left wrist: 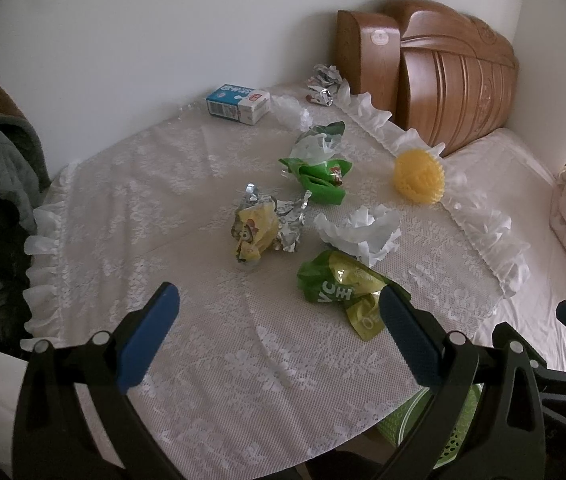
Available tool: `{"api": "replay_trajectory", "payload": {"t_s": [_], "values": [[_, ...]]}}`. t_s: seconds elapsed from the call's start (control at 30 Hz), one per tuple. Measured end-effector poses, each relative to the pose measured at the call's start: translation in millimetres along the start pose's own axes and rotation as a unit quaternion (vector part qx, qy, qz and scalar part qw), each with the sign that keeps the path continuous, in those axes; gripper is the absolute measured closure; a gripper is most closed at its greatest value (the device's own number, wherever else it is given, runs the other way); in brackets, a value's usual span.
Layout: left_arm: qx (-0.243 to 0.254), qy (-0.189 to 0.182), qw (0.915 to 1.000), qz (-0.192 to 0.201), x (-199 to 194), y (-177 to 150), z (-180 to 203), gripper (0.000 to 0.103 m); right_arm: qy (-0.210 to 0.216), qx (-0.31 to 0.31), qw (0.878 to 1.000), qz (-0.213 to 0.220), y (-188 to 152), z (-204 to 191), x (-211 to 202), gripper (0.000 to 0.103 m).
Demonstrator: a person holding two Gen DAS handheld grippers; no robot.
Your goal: Collect trash
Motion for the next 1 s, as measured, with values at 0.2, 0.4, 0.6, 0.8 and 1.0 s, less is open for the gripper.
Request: {"api": "replay_trajectory", "payload": {"t_s": [0.2, 0.4, 0.6, 0.8, 1.0], "values": [[0.0, 0.0, 1.0, -0.001, 0.6, 0.4, 0.8, 0.007, 0.0, 0.0, 1.0, 0.0, 0.6, 0.1, 0.4, 0.002], [0.0, -0.001, 1.0, -0.002, 0.9, 0.7, 0.2, 0.007, 0.0, 0.0, 1.0, 0.0, 0.8, 0.1, 1.0, 0.002], [0.0, -0.004, 1.0, -0.002, 3.0, 0.1, -0.5, 0.007, 0.003, 0.004, 1.0, 0.002, 1.3, 1.4, 2.8, 0.002], [0.004, -0.021, 0.9995, -0.024, 17.2, -8.3, -9.8, 0.007, 0.014, 0.014, 1.0, -0.007, -3.8, 4.2, 14.5, 0.002], [0.012, -0.016, 0.9984, -0.052, 32.7, -20.4, -23.8, 0.007, 0.024, 0.023, 0.999, -0.037, -13.9, 0.9, 35.1, 0.002]]}}
Point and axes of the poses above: each gripper's, at about its wrist camera, not at the fingertips, and x roughly the way its jaws point, z to its right, y to its top, the point moved 2 cm from there along x, roughly the way its jaws point, and after that the axes turned 3 degrees about -z, right-handed, at the moved point
